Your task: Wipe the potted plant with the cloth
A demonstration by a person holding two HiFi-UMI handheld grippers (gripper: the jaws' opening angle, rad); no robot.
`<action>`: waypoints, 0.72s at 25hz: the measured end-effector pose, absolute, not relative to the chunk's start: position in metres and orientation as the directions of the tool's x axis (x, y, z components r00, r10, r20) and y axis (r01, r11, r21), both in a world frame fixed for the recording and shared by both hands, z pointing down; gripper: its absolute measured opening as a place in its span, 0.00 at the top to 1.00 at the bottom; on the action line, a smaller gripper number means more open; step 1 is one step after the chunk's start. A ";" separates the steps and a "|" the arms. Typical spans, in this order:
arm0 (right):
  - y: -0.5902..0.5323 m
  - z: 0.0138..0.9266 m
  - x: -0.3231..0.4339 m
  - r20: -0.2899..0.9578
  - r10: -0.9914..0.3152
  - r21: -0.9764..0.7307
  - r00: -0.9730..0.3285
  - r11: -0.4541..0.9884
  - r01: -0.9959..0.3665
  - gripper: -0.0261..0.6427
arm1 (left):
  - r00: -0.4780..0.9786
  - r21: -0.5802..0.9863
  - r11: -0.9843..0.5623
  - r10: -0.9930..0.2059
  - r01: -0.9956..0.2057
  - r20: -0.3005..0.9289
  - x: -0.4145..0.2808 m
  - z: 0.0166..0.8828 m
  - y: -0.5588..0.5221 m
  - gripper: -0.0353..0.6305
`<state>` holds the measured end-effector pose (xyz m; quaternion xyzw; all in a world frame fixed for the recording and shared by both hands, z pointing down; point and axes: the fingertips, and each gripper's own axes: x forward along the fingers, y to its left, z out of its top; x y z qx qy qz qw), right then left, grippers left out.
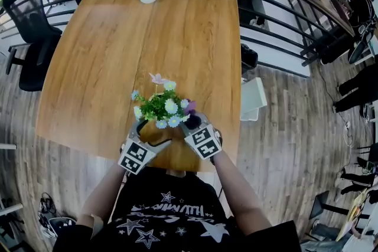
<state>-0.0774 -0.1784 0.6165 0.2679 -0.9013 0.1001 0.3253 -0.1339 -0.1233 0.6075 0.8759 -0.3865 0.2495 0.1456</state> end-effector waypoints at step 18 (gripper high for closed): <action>-0.185 0.621 -0.077 0.658 -0.463 -0.008 -0.594 0.785 -0.620 0.84 | 0.706 -0.023 -0.856 -0.442 -0.517 0.553 -0.177 0.617 -0.166 0.22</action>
